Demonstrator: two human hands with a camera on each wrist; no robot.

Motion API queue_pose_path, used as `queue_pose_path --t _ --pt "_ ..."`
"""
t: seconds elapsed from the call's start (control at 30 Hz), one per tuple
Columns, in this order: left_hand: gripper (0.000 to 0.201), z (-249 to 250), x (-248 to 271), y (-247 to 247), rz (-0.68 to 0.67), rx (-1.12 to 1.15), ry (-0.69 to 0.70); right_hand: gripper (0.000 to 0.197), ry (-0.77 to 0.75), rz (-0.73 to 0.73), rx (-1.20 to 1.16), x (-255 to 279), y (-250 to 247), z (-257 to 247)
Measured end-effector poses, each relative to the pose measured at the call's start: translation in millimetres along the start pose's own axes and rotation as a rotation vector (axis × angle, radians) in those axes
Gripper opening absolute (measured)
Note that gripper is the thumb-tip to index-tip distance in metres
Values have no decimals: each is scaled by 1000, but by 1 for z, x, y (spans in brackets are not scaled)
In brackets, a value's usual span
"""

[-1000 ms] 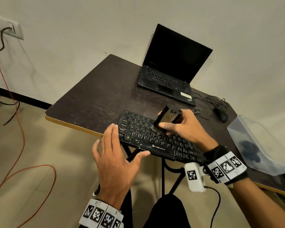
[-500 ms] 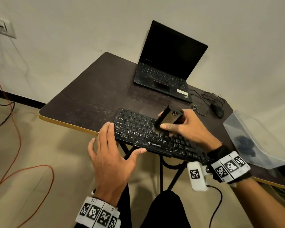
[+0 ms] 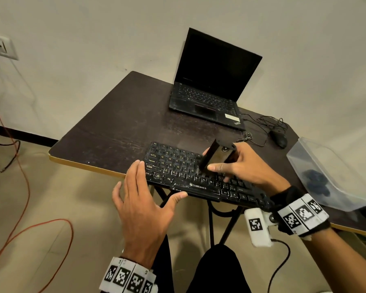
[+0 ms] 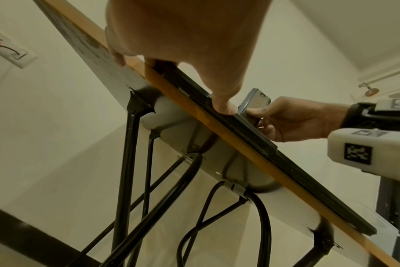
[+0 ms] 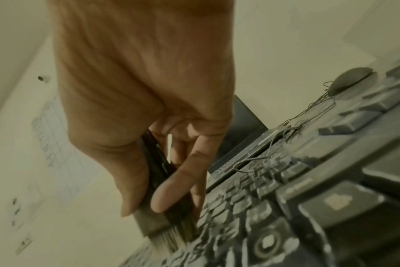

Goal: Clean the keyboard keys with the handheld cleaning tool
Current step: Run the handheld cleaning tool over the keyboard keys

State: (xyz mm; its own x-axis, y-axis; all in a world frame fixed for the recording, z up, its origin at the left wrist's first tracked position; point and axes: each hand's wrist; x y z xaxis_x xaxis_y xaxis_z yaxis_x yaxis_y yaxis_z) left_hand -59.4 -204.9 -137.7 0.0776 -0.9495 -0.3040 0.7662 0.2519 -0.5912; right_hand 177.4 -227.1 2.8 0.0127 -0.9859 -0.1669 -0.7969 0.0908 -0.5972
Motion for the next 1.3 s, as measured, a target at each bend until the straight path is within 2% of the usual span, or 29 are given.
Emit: queue_pose_path --t 0.13,0.27,0.4,0.57,0.7,0.83,0.87,1.0,1.13,1.27,1.3 --pt "114 0 0 -1 6 -6 7 26 29 124 48 -1 -4 6" --pt "113 1 0 0 19 0 9 29 1 -4 21 7 -4 -2" --pt "114 0 1 0 17 -12 4 29 34 153 33 7 -7 8" --pt "114 0 0 -1 13 -12 -4 28 14 -11 10 17 -11 0" --pt "114 -1 0 -1 12 -20 -5 27 28 133 51 14 -14 9" --pt "114 1 0 0 25 -13 -4 28 15 -1 34 19 -17 3" --pt "114 1 0 0 27 -16 -3 29 21 4 37 18 -18 5" --pt "113 0 0 -1 21 -21 0 28 31 180 52 17 -21 16" --pt "114 1 0 -1 22 -7 -8 28 49 33 40 22 -25 8" --pt "114 1 1 0 17 -15 -1 27 65 186 81 20 -29 18" --pt "114 0 1 0 14 -15 -2 27 71 178 79 20 -29 17"
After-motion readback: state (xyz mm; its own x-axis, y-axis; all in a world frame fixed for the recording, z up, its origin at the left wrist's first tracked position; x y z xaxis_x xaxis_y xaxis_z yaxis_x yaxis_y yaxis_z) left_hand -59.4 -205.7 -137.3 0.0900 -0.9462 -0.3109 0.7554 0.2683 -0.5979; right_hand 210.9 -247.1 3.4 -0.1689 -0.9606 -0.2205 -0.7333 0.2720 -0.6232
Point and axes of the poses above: each hand's wrist, its own x-axis away from the middle knuckle, its own y-axis out of the palm, z = x × y, and after that the axes turned 14 degrees about -y, right-handed
